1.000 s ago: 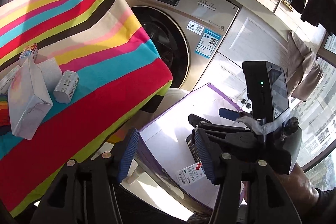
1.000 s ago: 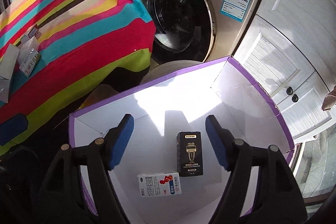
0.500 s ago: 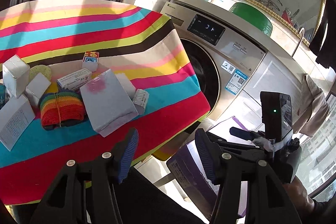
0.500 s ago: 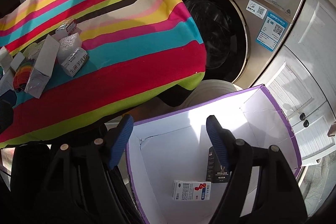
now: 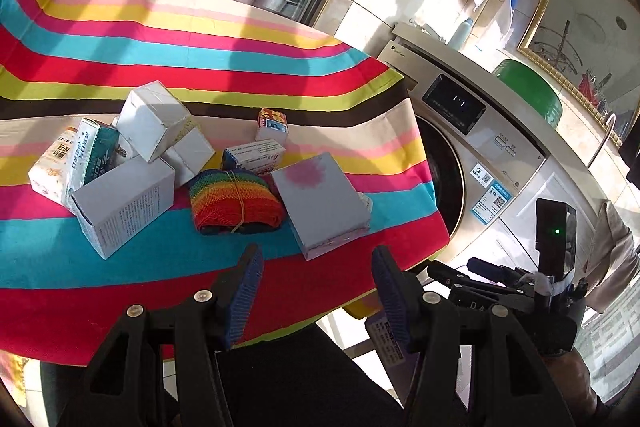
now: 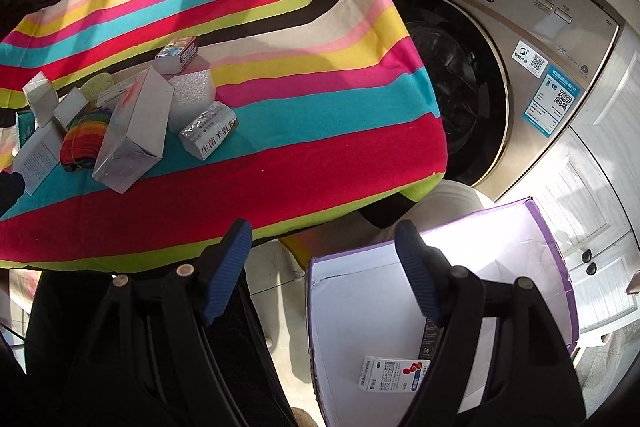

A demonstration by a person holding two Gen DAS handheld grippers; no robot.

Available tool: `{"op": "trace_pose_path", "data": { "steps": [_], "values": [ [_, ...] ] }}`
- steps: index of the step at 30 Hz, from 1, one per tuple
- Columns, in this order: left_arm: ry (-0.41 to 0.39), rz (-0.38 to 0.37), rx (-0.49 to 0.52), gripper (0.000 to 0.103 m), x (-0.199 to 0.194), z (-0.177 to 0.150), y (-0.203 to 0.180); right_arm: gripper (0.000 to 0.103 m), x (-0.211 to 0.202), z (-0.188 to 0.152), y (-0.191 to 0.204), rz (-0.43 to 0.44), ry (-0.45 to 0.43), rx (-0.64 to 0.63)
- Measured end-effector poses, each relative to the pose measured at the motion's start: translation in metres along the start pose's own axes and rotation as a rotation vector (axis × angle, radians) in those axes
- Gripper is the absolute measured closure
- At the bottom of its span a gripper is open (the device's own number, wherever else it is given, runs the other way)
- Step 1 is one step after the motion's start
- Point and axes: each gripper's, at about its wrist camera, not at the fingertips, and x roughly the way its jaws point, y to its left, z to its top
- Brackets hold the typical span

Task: Organize objects
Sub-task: 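Move both tools back over the striped table, then grasp a white carton with the left tool while the right tool grasps the pink-stained grey box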

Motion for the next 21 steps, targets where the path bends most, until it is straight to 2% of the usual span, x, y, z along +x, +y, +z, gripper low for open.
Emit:
{"op": "trace_pose_path", "data": {
  "steps": [9,14,15,19,21],
  "values": [
    [-0.059,0.097,-0.047,0.044,-0.019,0.009,0.035,0.024,-0.004,0.016,0.030,0.073,-0.034,-0.043],
    [-0.099,0.158,-0.072,0.040,-0.031,0.020,0.056,0.014,-0.010,0.026,0.054,0.141,-0.076,-0.085],
    [-0.111,0.177,-0.071,0.036,-0.034,0.023,0.058,0.013,-0.009,0.028,0.060,0.146,-0.080,-0.097],
    [-0.158,0.288,0.019,0.019,-0.033,0.041,0.057,0.009,-0.003,0.035,0.078,0.146,-0.090,-0.128],
    [-0.154,0.335,0.088,0.019,-0.023,0.050,0.054,0.009,-0.002,0.037,0.086,0.145,-0.106,-0.143]
  ]
}}
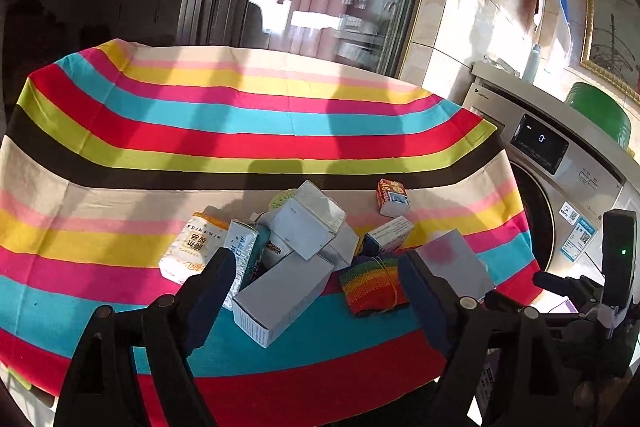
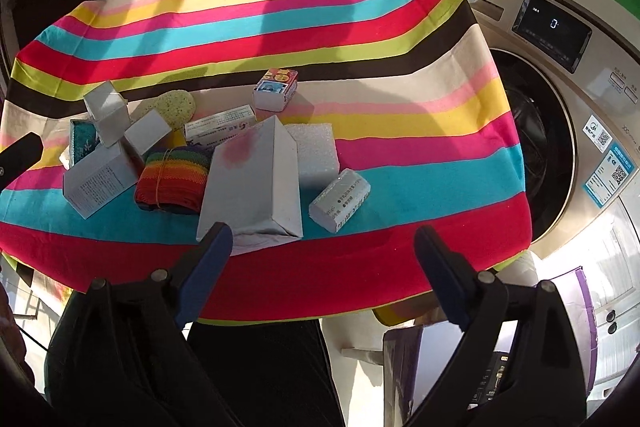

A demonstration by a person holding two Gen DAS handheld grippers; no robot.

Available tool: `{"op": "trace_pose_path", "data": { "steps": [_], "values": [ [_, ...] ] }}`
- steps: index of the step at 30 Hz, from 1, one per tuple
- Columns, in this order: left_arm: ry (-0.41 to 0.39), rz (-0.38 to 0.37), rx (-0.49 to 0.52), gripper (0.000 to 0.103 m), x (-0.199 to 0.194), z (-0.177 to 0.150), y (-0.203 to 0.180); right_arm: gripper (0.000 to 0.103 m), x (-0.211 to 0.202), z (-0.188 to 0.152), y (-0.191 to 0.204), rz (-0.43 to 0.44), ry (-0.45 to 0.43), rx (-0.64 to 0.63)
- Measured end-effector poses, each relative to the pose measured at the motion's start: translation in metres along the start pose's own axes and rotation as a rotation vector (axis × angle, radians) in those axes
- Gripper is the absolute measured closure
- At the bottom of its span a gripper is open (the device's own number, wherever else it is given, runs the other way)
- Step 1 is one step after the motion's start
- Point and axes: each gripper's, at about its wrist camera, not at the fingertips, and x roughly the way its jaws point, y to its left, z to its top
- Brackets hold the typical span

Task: Organize objects
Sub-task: 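Grasp a white carton with the left tool while the right tool grasps the pink-stained grey box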

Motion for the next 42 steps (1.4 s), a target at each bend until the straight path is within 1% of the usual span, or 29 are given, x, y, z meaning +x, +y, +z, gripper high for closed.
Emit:
{"op": "trace_pose_path", "data": {
  "steps": [4,6,8,10,15,17,18,19,21,24,25,26,28,33,42],
  "values": [
    [0.019,0.058,0.139,0.019,0.026,0.008,-0.009,0.005,0.004,0.003,0.016,-0.021,-0.036,-0.045],
    [0.027,0.077,0.183,0.019,0.035,0.010,-0.012,0.004,0.008,0.004,0.024,-0.032,-0.038,-0.073],
    [0.037,0.075,0.220,0.019,0.043,0.011,-0.014,0.004,0.013,0.005,0.030,-0.032,-0.033,-0.085],
    [0.049,0.095,0.255,0.019,0.052,0.012,-0.017,0.004,0.018,0.006,0.036,-0.033,-0.027,-0.099],
    [0.059,0.113,0.298,0.019,0.065,0.016,-0.020,0.004,0.028,0.005,0.050,-0.045,-0.021,-0.152],
    [0.062,0.115,0.316,0.022,0.069,0.017,-0.022,0.004,0.033,0.005,0.054,-0.059,-0.014,-0.171],
    [0.067,0.117,0.324,0.029,0.071,0.017,-0.024,0.004,0.035,0.005,0.055,-0.062,-0.009,-0.176],
    [0.073,0.114,0.329,0.039,0.072,0.017,-0.024,0.004,0.037,0.005,0.055,-0.060,-0.006,-0.176],
    [0.089,0.100,0.334,0.050,0.075,0.017,-0.025,0.004,0.038,0.006,0.055,-0.053,-0.008,-0.174],
    [0.088,0.096,0.338,0.052,0.076,0.018,-0.026,0.005,0.040,0.008,0.055,-0.049,-0.013,-0.178],
    [0.087,0.093,0.336,0.053,0.075,0.018,-0.025,0.011,0.041,0.009,0.057,-0.042,-0.012,-0.179],
    [0.086,0.091,0.334,0.053,0.074,0.018,-0.025,0.022,0.041,0.009,0.057,-0.036,-0.008,-0.176],
    [0.084,0.088,0.326,0.053,0.073,0.019,-0.024,0.030,0.041,0.010,0.057,-0.043,-0.006,-0.172],
    [0.071,0.074,0.291,0.054,0.065,0.022,-0.020,0.031,0.039,0.010,0.055,-0.033,-0.014,-0.164],
    [0.035,0.059,0.233,0.054,0.048,0.028,-0.021,0.031,0.020,0.016,0.044,-0.003,-0.068,-0.112]
  ]
}}
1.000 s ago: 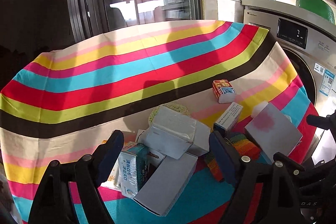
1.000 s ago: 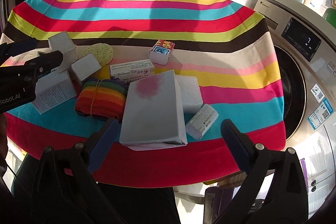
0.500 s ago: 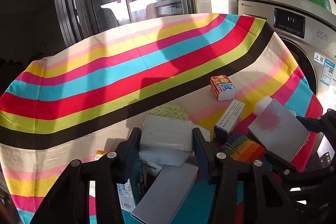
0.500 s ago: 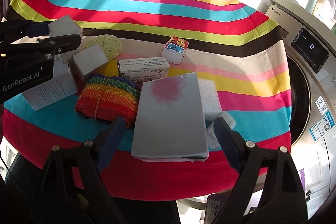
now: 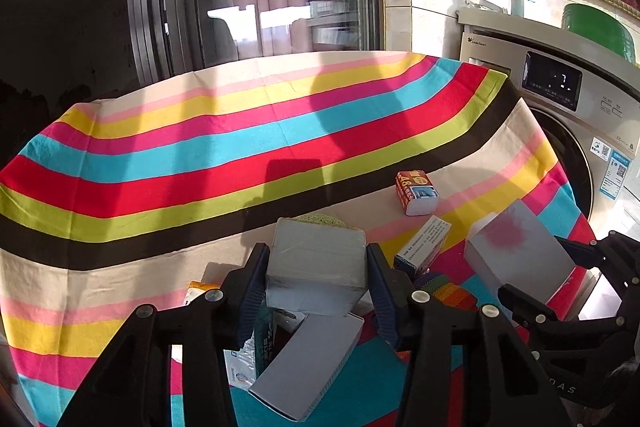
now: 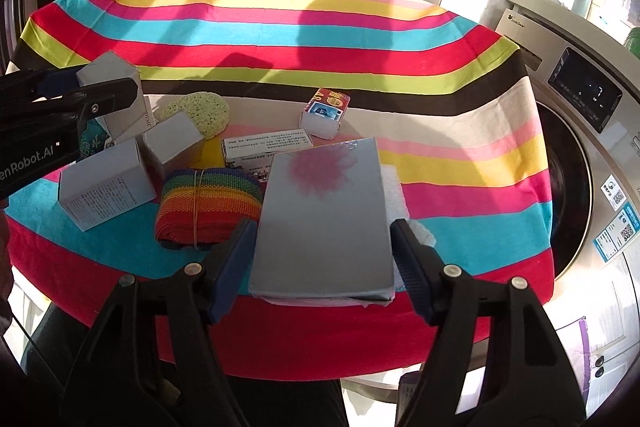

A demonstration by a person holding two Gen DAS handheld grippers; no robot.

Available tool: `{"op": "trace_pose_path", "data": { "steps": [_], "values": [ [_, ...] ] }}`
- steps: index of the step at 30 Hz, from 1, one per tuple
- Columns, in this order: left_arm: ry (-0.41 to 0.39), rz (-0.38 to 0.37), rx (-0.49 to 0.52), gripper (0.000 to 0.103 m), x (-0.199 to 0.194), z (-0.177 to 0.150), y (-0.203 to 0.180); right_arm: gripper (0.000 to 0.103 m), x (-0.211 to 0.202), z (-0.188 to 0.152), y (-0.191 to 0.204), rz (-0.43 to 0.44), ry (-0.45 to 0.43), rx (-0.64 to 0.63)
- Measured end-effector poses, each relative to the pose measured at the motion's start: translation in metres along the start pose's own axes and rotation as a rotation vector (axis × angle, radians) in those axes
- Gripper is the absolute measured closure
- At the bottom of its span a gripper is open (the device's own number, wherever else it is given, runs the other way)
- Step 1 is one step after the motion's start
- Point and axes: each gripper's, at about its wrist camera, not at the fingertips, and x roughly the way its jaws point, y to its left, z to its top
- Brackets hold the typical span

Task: Organize objects
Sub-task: 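Grasp a white carton with the left tool while the right tool grasps the pink-stained grey box, then carry both boxes into the purple-rimmed box and open both tools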

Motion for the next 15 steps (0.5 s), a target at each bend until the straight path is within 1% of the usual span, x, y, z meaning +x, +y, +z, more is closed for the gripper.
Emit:
{"op": "trace_pose_path", "data": {
  "steps": [4,8,11,15],
  "values": [
    [-0.026,-0.012,-0.017,0.054,-0.011,0.005,-0.003,0.031,-0.009,0.005,-0.010,0.011,-0.021,0.028],
    [-0.053,-0.044,-0.024,0.054,-0.024,0.010,-0.014,0.031,-0.023,0.007,-0.025,0.015,-0.047,0.065],
    [-0.070,-0.080,-0.026,0.054,-0.034,0.013,-0.026,0.031,-0.034,0.005,-0.039,0.013,-0.057,0.086],
    [-0.088,-0.148,-0.025,0.054,-0.047,0.016,-0.047,0.031,-0.046,-0.002,-0.060,0.006,-0.058,0.120]
  ]
}}
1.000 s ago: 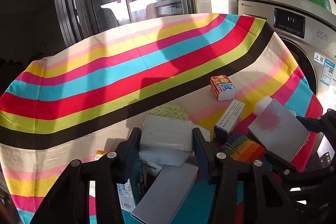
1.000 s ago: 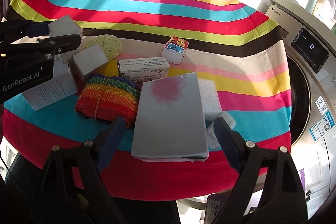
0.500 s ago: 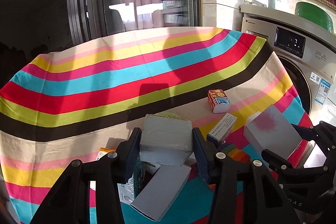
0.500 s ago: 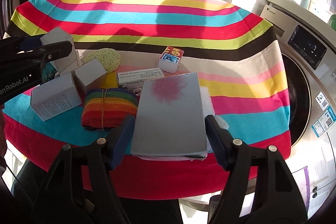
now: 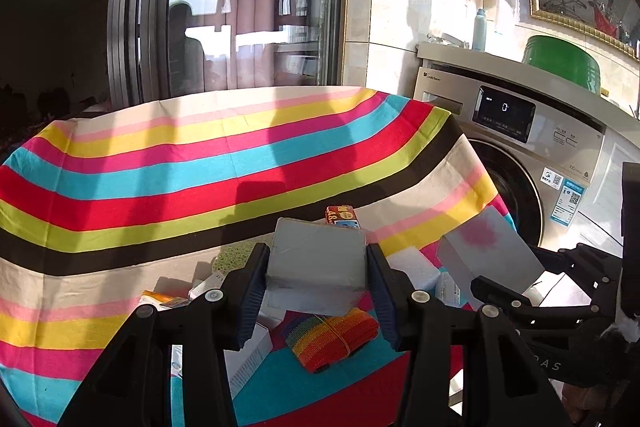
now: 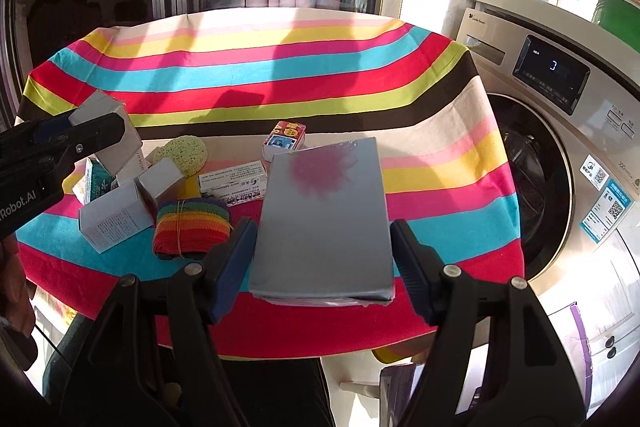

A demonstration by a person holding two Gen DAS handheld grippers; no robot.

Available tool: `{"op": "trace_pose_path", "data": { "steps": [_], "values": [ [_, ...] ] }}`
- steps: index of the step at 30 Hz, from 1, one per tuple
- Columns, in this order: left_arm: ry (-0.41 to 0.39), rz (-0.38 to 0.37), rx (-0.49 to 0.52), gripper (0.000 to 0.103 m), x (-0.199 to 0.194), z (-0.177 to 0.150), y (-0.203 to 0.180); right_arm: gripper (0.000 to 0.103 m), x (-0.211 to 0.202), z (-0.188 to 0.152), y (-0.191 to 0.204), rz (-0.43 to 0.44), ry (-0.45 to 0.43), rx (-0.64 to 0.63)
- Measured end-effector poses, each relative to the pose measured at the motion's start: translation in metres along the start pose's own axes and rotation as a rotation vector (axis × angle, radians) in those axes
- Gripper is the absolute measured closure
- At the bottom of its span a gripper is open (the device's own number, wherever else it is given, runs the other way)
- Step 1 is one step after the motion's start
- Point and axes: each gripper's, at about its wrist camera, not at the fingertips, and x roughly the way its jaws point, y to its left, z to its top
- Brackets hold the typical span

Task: Organize objects
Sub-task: 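Carry both boxes into the purple-rimmed box and open both tools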

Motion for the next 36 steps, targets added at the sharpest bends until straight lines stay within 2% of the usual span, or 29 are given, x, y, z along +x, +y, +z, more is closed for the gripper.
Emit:
{"op": "trace_pose_path", "data": {
  "steps": [6,14,26,36],
  "values": [
    [0.000,-0.112,0.012,0.054,-0.005,0.000,-0.039,0.031,-0.011,-0.012,-0.032,-0.037,0.018,0.051],
    [0.059,-0.236,0.044,0.054,0.001,-0.017,-0.086,0.031,-0.017,-0.039,-0.081,-0.106,0.085,0.139],
    [0.234,-0.489,0.098,0.054,0.018,-0.060,-0.169,0.031,-0.022,-0.092,-0.146,-0.231,0.209,0.278],
    [0.349,-0.587,0.146,0.054,0.033,-0.080,-0.205,0.031,-0.025,-0.128,-0.190,-0.314,0.290,0.402]
  ]
}}
